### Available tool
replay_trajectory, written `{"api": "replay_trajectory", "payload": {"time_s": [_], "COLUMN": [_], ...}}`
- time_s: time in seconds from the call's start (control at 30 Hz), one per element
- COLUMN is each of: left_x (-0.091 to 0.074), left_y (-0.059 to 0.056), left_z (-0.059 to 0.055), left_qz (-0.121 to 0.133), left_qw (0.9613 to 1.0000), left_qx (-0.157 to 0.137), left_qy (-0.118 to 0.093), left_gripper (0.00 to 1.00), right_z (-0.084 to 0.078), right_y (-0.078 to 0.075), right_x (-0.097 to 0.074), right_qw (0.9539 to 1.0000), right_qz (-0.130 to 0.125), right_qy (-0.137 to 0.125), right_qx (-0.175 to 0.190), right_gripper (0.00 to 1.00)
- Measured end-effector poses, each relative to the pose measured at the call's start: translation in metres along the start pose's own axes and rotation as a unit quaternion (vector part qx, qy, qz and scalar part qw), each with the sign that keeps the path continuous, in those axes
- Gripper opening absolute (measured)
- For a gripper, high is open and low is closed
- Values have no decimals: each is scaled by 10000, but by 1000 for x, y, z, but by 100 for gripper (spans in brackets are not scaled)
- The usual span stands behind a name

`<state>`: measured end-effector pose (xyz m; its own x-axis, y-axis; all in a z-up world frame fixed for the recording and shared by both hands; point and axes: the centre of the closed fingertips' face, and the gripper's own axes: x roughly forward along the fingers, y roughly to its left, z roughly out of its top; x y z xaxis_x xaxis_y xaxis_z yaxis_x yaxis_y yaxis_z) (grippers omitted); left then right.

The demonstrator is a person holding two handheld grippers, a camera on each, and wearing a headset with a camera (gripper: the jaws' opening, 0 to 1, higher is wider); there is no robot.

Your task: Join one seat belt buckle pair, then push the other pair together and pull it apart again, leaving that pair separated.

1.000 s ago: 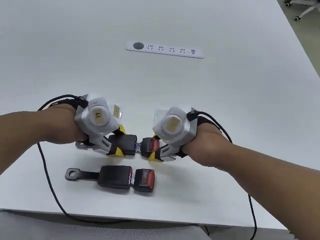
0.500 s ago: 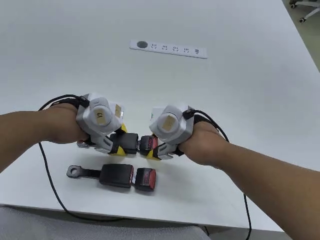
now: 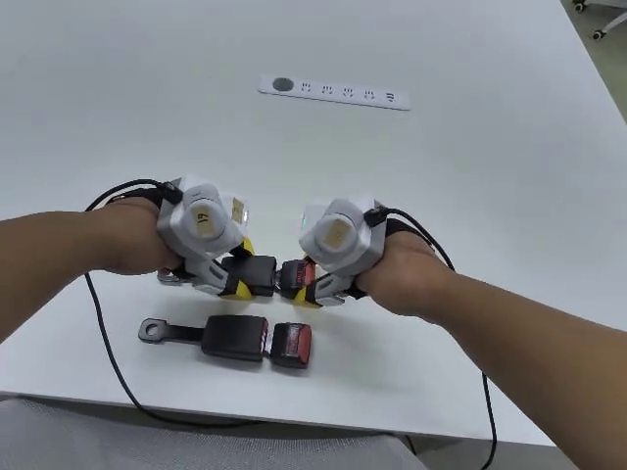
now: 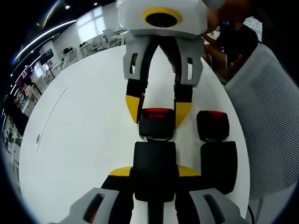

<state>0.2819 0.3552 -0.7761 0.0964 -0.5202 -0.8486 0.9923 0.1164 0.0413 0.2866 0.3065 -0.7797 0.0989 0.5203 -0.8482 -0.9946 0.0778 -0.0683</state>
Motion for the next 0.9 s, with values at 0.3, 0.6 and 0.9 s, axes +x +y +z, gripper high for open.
{"api": "replay_trajectory", "payload": {"time_s": [0.3, 0.6, 0.9], "left_x": [1, 1, 2], "left_y": [2, 3, 3], "left_z": [-2, -3, -1], "left_qz": [-17, 18, -34], "left_qw": [10000, 10000, 9999], "left_qx": [13, -29, -133], "left_qy": [-14, -77, -74], "left_gripper": [33, 33, 34], "right_z": [-12, -38, -87], "right_y": [-2, -3, -1], "right_x": [-9, -23, -50], "right_qw": [9999, 9998, 9987], "right_qz": [-63, -60, -80], "right_qy": [-107, 47, 177], "right_qx": [103, 182, 469], "right_gripper": [32, 32, 32]}}
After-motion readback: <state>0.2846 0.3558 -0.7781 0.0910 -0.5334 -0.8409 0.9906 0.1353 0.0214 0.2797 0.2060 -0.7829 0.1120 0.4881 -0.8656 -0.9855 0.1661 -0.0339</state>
